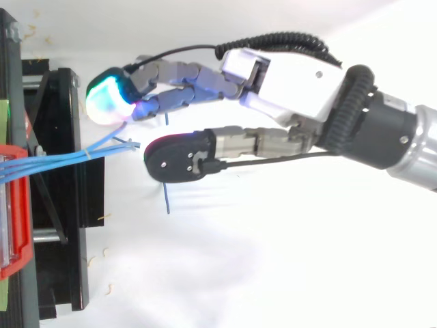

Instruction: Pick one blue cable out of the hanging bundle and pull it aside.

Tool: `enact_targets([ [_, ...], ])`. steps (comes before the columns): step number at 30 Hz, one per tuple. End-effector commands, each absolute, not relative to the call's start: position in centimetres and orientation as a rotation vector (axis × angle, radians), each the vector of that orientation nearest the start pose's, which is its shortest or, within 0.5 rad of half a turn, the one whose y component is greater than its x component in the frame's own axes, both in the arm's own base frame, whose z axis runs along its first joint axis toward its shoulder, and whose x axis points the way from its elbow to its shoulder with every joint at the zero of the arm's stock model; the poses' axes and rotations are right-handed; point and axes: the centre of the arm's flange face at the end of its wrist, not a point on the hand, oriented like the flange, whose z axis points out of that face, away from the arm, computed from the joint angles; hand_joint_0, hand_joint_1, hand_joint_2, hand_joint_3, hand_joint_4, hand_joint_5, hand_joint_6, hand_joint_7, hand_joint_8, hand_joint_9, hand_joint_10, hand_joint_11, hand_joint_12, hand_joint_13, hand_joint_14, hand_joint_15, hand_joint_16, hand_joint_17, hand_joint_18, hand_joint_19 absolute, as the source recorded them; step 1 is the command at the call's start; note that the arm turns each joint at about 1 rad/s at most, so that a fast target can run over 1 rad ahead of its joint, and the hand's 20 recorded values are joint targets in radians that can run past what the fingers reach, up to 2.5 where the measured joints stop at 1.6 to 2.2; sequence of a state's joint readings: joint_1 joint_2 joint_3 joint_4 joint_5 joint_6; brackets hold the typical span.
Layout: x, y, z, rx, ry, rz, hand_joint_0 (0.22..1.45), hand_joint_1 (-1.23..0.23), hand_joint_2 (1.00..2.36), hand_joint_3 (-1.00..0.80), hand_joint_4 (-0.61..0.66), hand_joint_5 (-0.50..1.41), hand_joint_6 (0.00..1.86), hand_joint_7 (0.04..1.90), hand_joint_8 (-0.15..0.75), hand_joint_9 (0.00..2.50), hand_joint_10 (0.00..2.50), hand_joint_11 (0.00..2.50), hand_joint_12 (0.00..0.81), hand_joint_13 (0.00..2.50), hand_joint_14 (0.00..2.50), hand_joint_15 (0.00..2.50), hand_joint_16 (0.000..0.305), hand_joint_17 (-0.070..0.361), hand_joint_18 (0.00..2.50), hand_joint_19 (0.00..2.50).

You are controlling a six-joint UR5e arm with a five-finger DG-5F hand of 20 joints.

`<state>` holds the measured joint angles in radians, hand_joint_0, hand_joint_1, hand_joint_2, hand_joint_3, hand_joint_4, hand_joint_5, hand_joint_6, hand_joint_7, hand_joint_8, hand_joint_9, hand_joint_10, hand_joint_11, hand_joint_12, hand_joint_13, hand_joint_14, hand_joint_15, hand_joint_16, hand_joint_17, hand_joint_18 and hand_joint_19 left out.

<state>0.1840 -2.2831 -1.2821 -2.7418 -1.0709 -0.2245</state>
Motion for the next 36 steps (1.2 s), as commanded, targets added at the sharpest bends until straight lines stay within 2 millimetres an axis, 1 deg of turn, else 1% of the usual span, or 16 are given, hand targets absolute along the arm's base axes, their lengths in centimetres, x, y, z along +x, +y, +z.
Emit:
enact_targets([
  [1,75.2,-3.9,20.4,1.206,1.116,0.804,0.53,-0.45,1.00,-0.44,0.28,-0.22,0.50,0.71,0.247,0.38,0.00,0.02,0.363,0.11,0.00,0.03,0.060,0.136,0.06,0.25],
  [2,76.2,-3.4,19.2,1.196,1.117,0.824,0.53,-0.45,1.00,-0.44,0.27,-0.22,0.50,0.71,0.248,0.38,0.00,0.02,0.363,0.12,0.00,0.03,0.060,0.136,0.06,0.26],
  [5,77.7,-2.3,18.4,1.177,1.126,0.866,0.53,-0.45,1.01,-0.44,0.28,-0.21,0.50,0.73,0.249,0.38,0.00,0.03,0.363,0.12,0.00,0.03,0.061,0.136,0.07,0.26],
  [8,77.8,-2.1,18.5,1.170,1.126,0.874,0.53,-0.45,1.01,-0.44,0.31,-0.20,0.50,0.77,0.252,0.39,0.00,0.04,0.367,0.14,0.00,0.05,0.060,0.136,0.09,0.27],
  [9,77.8,-2.0,18.5,1.170,1.128,0.878,0.53,-0.48,1.00,-0.44,0.33,-0.19,0.50,0.78,0.258,0.42,0.00,0.02,0.371,0.18,0.00,0.03,0.061,0.137,0.16,0.24],
  [11,77.8,-1.8,18.6,1.171,1.131,0.881,0.53,-0.48,1.00,-0.44,0.36,-0.17,0.50,0.83,0.259,0.43,0.00,0.02,0.372,0.20,0.00,0.03,0.061,0.136,0.17,0.25],
  [14,77.8,-1.8,18.6,1.180,1.123,0.892,0.53,-0.51,1.00,-0.45,0.38,-0.15,0.50,0.92,0.264,0.45,0.00,0.04,0.378,0.23,0.00,0.04,0.061,0.136,0.20,0.26],
  [15,77.8,-1.8,18.6,1.181,1.122,0.893,0.54,-0.53,1.00,-0.45,0.38,-0.14,0.50,0.97,0.262,0.47,0.00,0.05,0.376,0.24,0.00,0.04,0.060,0.135,0.23,0.26],
  [17,77.8,-1.8,18.6,1.185,1.120,0.897,0.54,-0.54,1.00,-0.45,0.37,-0.13,0.50,1.03,0.267,0.49,0.00,0.05,0.375,0.25,0.00,0.05,0.060,0.135,0.25,0.27],
  [19,77.8,-1.8,18.6,1.188,1.118,0.901,0.54,-0.55,1.00,-0.44,0.33,-0.12,0.50,1.13,0.270,0.51,0.00,0.07,0.375,0.27,0.00,0.05,0.059,0.133,0.27,0.27],
  [24,77.9,-1.8,18.7,1.187,1.112,0.906,0.55,-0.56,1.00,-0.43,0.26,-0.10,0.50,1.28,0.273,0.53,0.00,0.09,0.377,0.30,0.00,0.06,0.059,0.132,0.29,0.29],
  [26,78.0,-1.7,18.9,1.186,1.110,0.907,0.55,-0.56,1.01,-0.43,0.26,-0.10,0.50,1.31,0.274,0.54,0.00,0.09,0.376,0.30,0.00,0.06,0.059,0.132,0.30,0.29],
  [27,78.1,-1.7,19.2,1.184,1.105,0.910,0.55,-0.56,1.01,-0.42,0.25,-0.09,0.50,1.37,0.275,0.54,0.00,0.09,0.377,0.31,0.00,0.07,0.058,0.132,0.30,0.29],
  [29,78.3,-1.7,19.6,1.184,1.100,0.916,0.56,-0.56,1.01,-0.42,0.25,-0.09,0.52,1.37,0.275,0.55,0.00,0.10,0.377,0.32,0.00,0.08,0.058,0.131,0.32,0.30],
  [30,78.5,-1.7,20.1,1.188,1.093,0.921,0.56,-0.56,1.01,-0.41,0.25,-0.09,0.53,1.35,0.277,0.56,0.00,0.10,0.377,0.32,0.00,0.07,0.058,0.130,0.32,0.30],
  [36,78.4,-2.1,20.4,1.216,1.128,0.920,0.58,-0.58,1.01,-0.35,0.23,-0.11,0.64,1.27,0.274,0.58,0.00,0.12,0.376,0.34,0.00,0.08,0.057,0.127,0.33,0.30],
])
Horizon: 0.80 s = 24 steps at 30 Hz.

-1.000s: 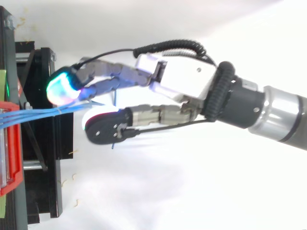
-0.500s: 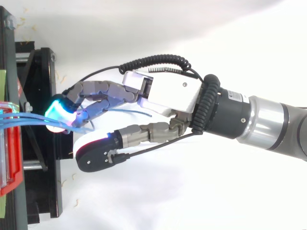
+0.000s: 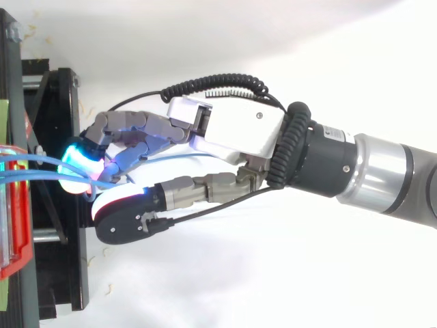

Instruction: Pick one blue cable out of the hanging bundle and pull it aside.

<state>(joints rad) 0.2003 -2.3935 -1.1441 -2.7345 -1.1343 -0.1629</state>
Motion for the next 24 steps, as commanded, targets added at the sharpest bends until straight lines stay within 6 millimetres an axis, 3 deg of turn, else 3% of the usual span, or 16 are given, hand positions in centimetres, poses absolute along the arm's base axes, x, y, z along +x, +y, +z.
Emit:
enact_targets([
  [1,78.5,-2.0,20.6,1.218,1.130,0.924,0.58,-0.58,1.01,-0.34,0.22,-0.11,0.65,1.25,0.276,0.58,0.00,0.12,0.376,0.34,0.00,0.09,0.057,0.127,0.33,0.30],
  [13,78.3,-1.9,23.2,1.249,1.188,0.912,0.57,-0.59,1.01,-0.32,0.25,-0.14,0.78,1.22,0.283,0.60,0.00,0.16,0.380,0.36,0.00,0.10,0.056,0.127,0.35,0.31],
  [24,77.3,-2.3,25.5,1.260,1.211,0.891,0.56,-0.67,1.02,-0.12,0.29,-0.15,0.88,1.32,0.295,0.63,0.01,0.22,0.392,0.43,0.01,0.16,0.057,0.128,0.42,0.33],
])
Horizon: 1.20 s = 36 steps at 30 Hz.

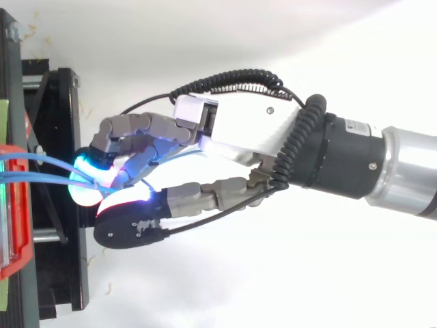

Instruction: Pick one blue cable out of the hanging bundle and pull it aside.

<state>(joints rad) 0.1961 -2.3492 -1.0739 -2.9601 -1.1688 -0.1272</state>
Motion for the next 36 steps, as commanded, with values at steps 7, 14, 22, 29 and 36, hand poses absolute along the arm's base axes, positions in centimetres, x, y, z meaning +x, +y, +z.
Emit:
enact_targets([
  [7,76.6,-2.7,27.2,1.265,1.219,0.880,0.58,-0.76,1.02,-0.12,0.28,-0.15,0.89,1.37,0.303,0.67,0.01,0.25,0.396,0.49,0.01,0.21,0.056,0.127,0.49,0.35],
  [14,76.8,-2.6,27.6,1.263,1.211,0.888,0.57,-0.75,1.01,-0.31,0.31,-0.11,0.88,1.42,0.310,0.76,0.01,0.29,0.404,0.58,0.01,0.28,0.055,0.124,0.54,0.40],
  [22,76.7,-2.7,28.9,1.260,1.202,0.893,0.56,-0.64,1.01,-0.33,0.23,-0.08,0.87,1.46,0.310,0.87,0.01,0.31,0.406,0.68,0.01,0.39,0.052,0.118,0.61,0.48],
  [29,76.1,-2.9,29.9,1.268,1.211,0.884,0.55,-0.58,1.02,-0.16,0.22,-0.08,0.85,1.44,0.332,0.90,0.01,0.31,0.435,0.69,0.01,0.39,0.056,0.127,0.63,0.49],
  [36,75.9,-2.9,30.3,1.271,1.218,0.878,0.55,-0.71,1.02,-0.04,0.28,-0.08,0.87,1.48,0.342,0.90,0.01,0.38,0.439,0.73,0.01,0.44,0.057,0.129,0.69,0.49],
])
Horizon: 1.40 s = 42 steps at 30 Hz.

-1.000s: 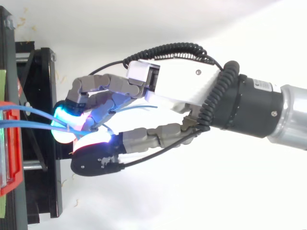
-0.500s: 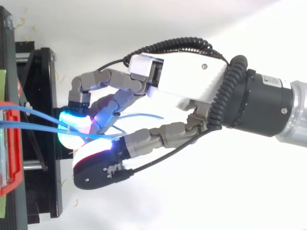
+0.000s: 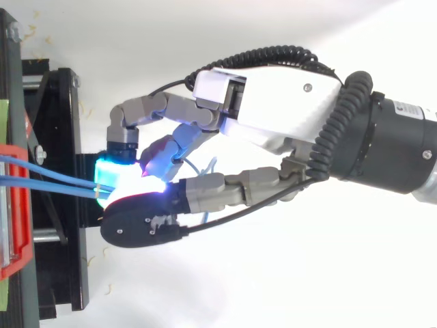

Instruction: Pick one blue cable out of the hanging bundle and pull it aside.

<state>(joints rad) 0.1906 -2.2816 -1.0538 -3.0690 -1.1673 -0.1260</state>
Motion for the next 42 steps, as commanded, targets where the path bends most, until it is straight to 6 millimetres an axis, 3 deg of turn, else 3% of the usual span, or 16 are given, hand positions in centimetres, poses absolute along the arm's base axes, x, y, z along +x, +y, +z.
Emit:
enact_targets([
  [1,75.9,-3.0,30.4,1.271,1.215,0.878,0.55,-0.73,1.02,-0.02,0.28,-0.09,0.87,1.48,0.334,0.89,0.01,0.39,0.437,0.73,0.01,0.44,0.056,0.127,0.69,0.49],
  [7,75.6,-3.1,31.6,1.266,1.203,0.884,0.62,-0.86,1.03,0.02,0.20,-0.12,0.90,1.52,0.305,0.81,0.01,0.40,0.414,0.70,0.02,0.42,0.053,0.120,0.68,0.47],
  [14,75.4,-3.1,32.1,1.268,1.207,0.883,0.68,-0.87,1.03,0.00,0.07,-0.12,0.91,1.56,0.286,0.81,0.01,0.38,0.411,0.70,0.01,0.40,0.053,0.118,0.71,0.45],
  [21,75.4,-3.2,32.1,1.269,1.203,0.884,0.80,-0.91,1.02,-0.20,-0.05,-0.13,0.93,1.58,0.263,0.86,0.01,0.36,0.397,0.73,0.02,0.40,0.050,0.112,0.71,0.49],
  [29,75.3,-3.2,32.0,1.283,1.201,0.890,0.85,-0.93,1.01,-0.37,-0.13,-0.12,0.93,1.55,0.247,0.90,0.01,0.36,0.388,0.75,0.01,0.40,0.048,0.108,0.72,0.50],
  [35,75.2,-3.4,31.9,1.299,1.197,0.894,0.77,-0.94,1.00,-0.50,-0.03,-0.12,0.92,1.51,0.256,0.88,0.01,0.38,0.392,0.75,0.01,0.39,0.048,0.108,0.76,0.43],
  [40,75.2,-3.6,31.8,1.306,1.196,0.894,0.59,-0.87,1.00,-0.50,0.08,-0.10,0.90,1.29,0.275,0.88,0.01,0.38,0.401,0.73,0.01,0.40,0.050,0.112,0.73,0.46],
  [42,75.2,-3.6,31.8,1.306,1.196,0.894,0.55,-0.83,1.00,-0.50,0.09,-0.10,0.89,1.29,0.286,0.88,0.01,0.38,0.413,0.73,0.01,0.41,0.052,0.116,0.72,0.47],
])
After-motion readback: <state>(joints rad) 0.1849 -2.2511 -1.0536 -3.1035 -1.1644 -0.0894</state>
